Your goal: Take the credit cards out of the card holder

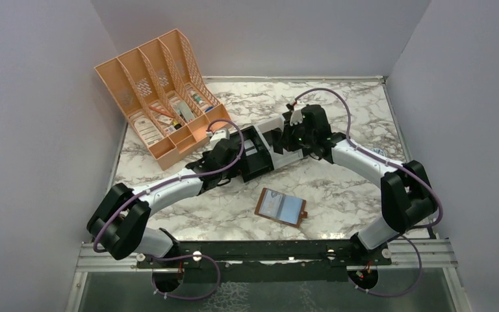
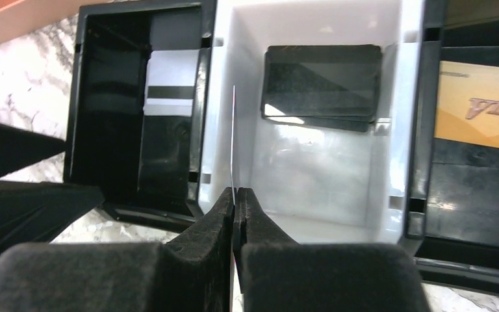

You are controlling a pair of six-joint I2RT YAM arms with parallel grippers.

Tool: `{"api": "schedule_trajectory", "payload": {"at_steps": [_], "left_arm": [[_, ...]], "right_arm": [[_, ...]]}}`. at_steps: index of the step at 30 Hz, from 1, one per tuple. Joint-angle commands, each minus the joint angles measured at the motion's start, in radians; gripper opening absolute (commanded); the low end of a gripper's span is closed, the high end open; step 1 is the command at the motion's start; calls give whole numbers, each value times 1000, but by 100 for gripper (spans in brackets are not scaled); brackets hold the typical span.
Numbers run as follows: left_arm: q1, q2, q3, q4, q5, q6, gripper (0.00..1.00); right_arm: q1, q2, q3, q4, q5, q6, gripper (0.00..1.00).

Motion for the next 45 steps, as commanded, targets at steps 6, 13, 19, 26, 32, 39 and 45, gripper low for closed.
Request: {"api": "schedule_trajectory", "payload": {"at_steps": [6, 13, 19, 26, 32, 39, 45], "left_arm": [[46, 3, 11, -46, -51, 85, 89], [87, -2, 14, -60, -58, 138, 82], [109, 22, 51, -67, -44, 182, 80], [116, -25, 39, -33, 61, 196, 88], [116, -158, -24, 4, 140, 159, 94], [116, -280, -69, -51, 141, 139, 95], [116, -356, -90, -95, 103, 136, 96]], "right_arm": [[4, 39, 52, -35, -237, 3, 1], [5, 31, 55, -39, -284, 31, 1], [6, 14, 68, -36, -136, -17, 1], [32, 10, 66, 92, 57, -260, 1], [134, 67, 57, 202, 247, -570, 1], [193, 162, 68, 276, 450, -804, 1], [192, 212, 55, 326, 499, -883, 1]]}}
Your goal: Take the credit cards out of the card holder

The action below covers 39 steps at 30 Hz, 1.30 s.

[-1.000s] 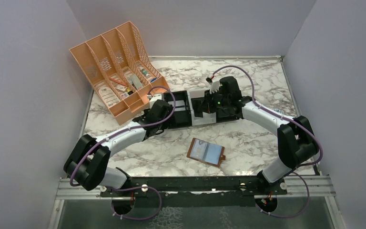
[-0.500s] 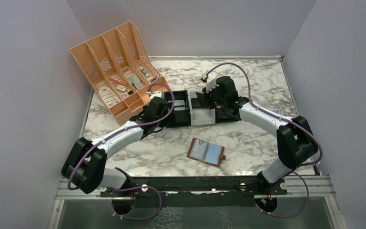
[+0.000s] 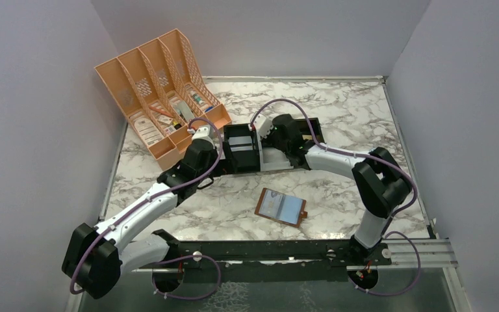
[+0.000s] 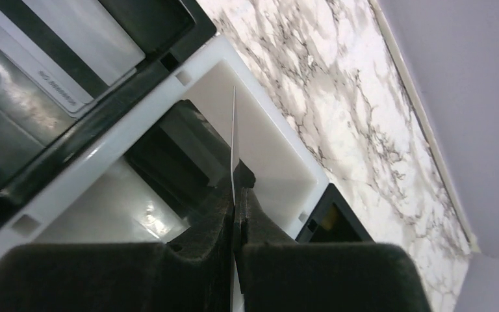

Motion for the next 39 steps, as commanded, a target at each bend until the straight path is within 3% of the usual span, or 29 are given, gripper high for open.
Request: {"api": "schedule_trajectory", "payload": {"at_steps": [1, 10, 27, 35, 39], "left_arm": [[5, -57, -16, -41, -16, -10, 96], [5, -85, -15, -72, -31, -14, 96], [5, -117, -15, -96, -43, -19, 96], [5, -107, -20, -94, -30, -21, 96], [5, -103, -20, -94, -27, -21, 96]], "right_arm": [[0, 34, 14, 91, 82, -116, 1], [0, 132, 110, 7, 82, -112, 1], [-1, 189, 117, -53, 94, -128, 3], [-1, 164, 125, -106, 14, -83, 24], [-2, 153, 122, -119, -24, -71, 30]]}}
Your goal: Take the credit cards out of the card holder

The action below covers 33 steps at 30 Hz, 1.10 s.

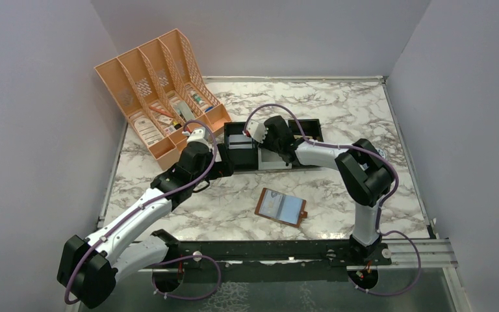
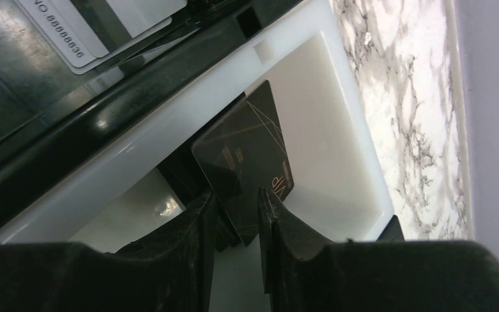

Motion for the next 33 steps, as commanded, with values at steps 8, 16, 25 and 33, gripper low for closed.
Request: {"api": "schedule_trajectory", "payload": {"at_steps": [8, 16, 25, 33], "left_arm": [[5, -4, -13, 5, 3, -10, 96], [5, -22, -31, 61, 103, -11, 96], [1, 44, -86, 258, 378, -11, 93], [-86, 164, -67, 306, 393, -3, 91]], "right_arm": [[2, -40, 7, -26, -58, 34, 32], [1, -187, -8, -6, -92, 230, 34], [1, -534, -324, 47, -299, 1024, 38], [-1, -696, -507, -35, -420, 1336, 37]]}}
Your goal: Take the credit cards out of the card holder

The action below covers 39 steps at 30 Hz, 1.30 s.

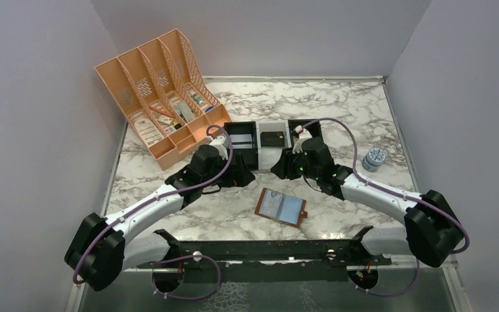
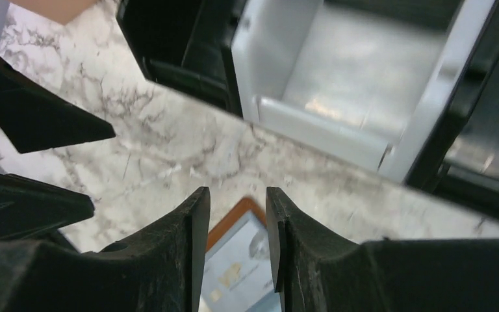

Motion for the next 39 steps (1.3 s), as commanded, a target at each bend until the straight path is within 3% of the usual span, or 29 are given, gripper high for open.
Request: {"api": "schedule_trajectory", "payload": {"at_steps": [1, 10, 25, 33, 39], "left_arm": [[-66, 56, 8, 76, 34, 4, 90], [-147, 155, 50, 97, 3, 9, 85], [-224, 324, 97, 157, 48, 25, 73], [-239, 360, 113, 176, 75, 28, 65], [-252, 390, 127, 167, 90, 45, 56]], "right_arm": [[-1, -73, -46, -54, -108, 233, 37], [-2, -220, -286, 53, -163, 449, 36], [-2, -49, -330, 89, -247, 543, 26], [-2, -65, -341, 47, -176, 537, 26], [-3, 15, -317, 72, -175, 520, 24]]}}
